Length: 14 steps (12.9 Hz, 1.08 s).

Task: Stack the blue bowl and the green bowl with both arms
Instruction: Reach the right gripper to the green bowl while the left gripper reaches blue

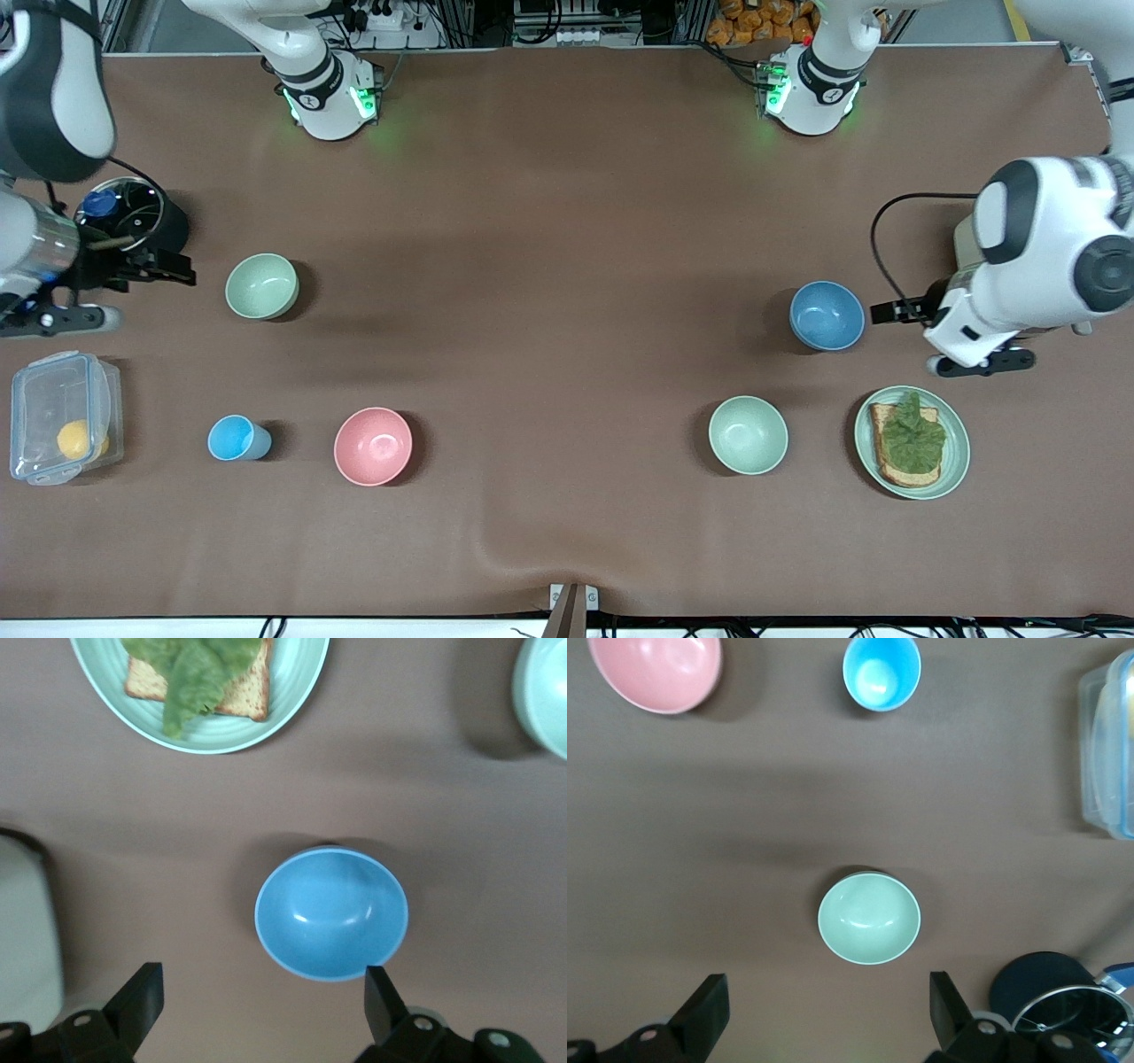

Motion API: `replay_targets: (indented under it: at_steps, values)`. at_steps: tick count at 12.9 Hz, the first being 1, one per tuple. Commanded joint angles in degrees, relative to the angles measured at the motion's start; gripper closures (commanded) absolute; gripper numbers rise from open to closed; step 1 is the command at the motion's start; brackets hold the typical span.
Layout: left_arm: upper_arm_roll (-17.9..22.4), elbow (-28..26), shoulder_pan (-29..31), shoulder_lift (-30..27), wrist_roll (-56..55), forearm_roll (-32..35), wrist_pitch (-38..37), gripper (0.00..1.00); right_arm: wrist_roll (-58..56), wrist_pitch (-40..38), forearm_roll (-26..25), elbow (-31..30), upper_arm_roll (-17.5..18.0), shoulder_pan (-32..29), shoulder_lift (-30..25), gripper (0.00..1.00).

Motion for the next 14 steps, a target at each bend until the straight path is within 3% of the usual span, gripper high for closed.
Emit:
replay_targets:
  at_steps: [1, 5, 8, 11, 13, 14]
  values:
    - [-0.11, -9.59, 0.08, -1.86, 1.70, -0.55, 10.30, 0.00, -3.36, 2.25, 0.32, -5.18, 0.25, -3.48, -1.71, 0.00]
    - [-0.20, -15.32, 0.26, -0.19, 1.70, -0.37, 18.15, 0.00, -16.91, 15.58, 0.76, -16.24, 0.34, -9.02, -1.97, 0.00]
    - [-0.19, -15.51, 2.09, 2.62, 4.67, -0.29, 20.00, 0.00, -17.44, 20.07, 1.72, -20.90, 0.34, -10.17, -1.53, 0.00]
    - [-0.37, -15.24, 4.21, 5.09, 6.80, -0.46, 21.41, 0.02, -23.67, 32.44, 4.08, -29.51, 0.25, -12.63, -1.27, 0.00]
    - [-0.37, -14.98, 4.13, 5.79, 6.71, -0.99, 21.41, 0.03, -23.69, 36.17, 5.07, -31.03, 0.25, -14.03, 0.57, 0.01]
    - [-0.37, -14.98, 4.04, 5.79, 6.71, -0.99, 21.41, 0.09, -23.69, 36.79, 5.15, -31.03, 0.25, -14.82, 1.80, 0.02]
